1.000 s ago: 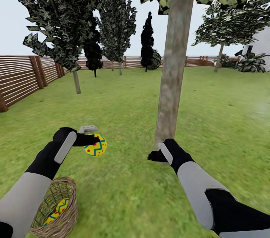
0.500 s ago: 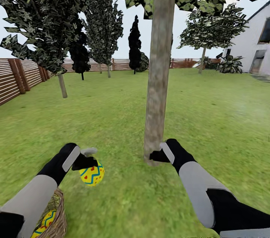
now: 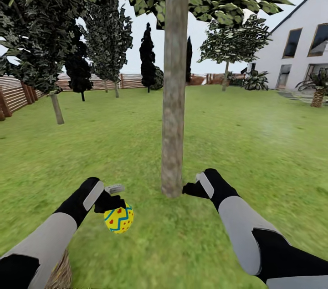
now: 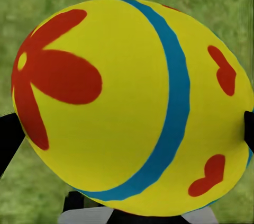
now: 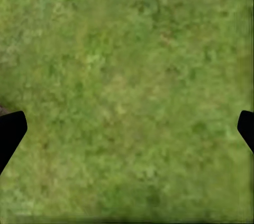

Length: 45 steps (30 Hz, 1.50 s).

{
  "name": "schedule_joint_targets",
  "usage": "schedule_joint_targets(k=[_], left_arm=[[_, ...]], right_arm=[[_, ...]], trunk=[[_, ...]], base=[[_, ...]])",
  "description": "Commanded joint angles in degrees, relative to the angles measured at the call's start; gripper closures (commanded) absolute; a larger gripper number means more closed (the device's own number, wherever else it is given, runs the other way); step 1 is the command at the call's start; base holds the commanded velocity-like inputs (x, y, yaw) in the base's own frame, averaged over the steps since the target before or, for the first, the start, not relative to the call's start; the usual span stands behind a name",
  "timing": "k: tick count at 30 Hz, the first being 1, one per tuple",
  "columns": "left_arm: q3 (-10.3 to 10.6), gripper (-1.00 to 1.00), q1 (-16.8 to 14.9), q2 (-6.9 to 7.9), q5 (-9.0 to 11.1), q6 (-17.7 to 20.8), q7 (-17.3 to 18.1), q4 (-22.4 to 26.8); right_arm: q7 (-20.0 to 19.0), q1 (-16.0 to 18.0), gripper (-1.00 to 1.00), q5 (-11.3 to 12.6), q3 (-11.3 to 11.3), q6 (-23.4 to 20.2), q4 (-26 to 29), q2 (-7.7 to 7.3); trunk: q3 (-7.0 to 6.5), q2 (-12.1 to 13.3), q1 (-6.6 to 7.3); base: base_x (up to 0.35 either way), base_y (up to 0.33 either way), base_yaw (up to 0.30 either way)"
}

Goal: Take the three Easter eggs out of the wicker basket on the lawn in the garden, then place them on the lawn next to a single tree (choose any tree) so that all three eggs are next to the same tree and none are left in the basket.

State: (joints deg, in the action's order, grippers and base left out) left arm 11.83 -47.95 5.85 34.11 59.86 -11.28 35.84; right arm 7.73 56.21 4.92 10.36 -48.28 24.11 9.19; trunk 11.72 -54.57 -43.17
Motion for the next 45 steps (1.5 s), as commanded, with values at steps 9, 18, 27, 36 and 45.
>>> schedule_joint_targets(k=[9, 18, 27, 36, 45], left_arm=[[0.38, 1.00, -0.03, -0.48, 0.35, 0.14, -0.61, 0.30], [0.38, 1.00, -0.03, -2.03, 0.35, 0.14, -0.96, 0.28], [0.38, 1.00, -0.03, -2.10, 0.35, 0.14, -1.02, 0.36], [0.38, 1.00, 0.00, -2.24, 0.26, 0.14, -1.12, 1.33], [0.44, 1.00, 0.01, -3.25, 0.18, 0.14, -1.25, 1.42]], right_arm=[[0.53, 0.04, -1.00, 0.53, 0.33, -0.15, 0.06, 0.12], [0.48, 0.04, -1.00, 0.61, 0.36, -0.15, 0.06, 0.13], [0.47, 0.04, -1.00, 0.60, 0.34, -0.14, 0.06, 0.09], [0.52, 0.04, -1.00, 0.56, 0.28, -0.15, 0.06, 0.11], [0.53, 0.04, -1.00, 0.53, 0.33, -0.15, 0.04, 0.05]], trunk=[[-0.99, 1.96, 1.13], [-2.66, 5.17, 2.89], [-4.88, 8.78, 4.86], [-7.11, 12.39, 6.84], [-9.20, 16.00, 8.82]], base=[[-0.242, -0.013, -0.062], [-0.005, -0.001, -0.067], [0.000, 0.000, -0.219], [0.000, 0.000, -0.225], [0.000, 0.000, -0.199]])
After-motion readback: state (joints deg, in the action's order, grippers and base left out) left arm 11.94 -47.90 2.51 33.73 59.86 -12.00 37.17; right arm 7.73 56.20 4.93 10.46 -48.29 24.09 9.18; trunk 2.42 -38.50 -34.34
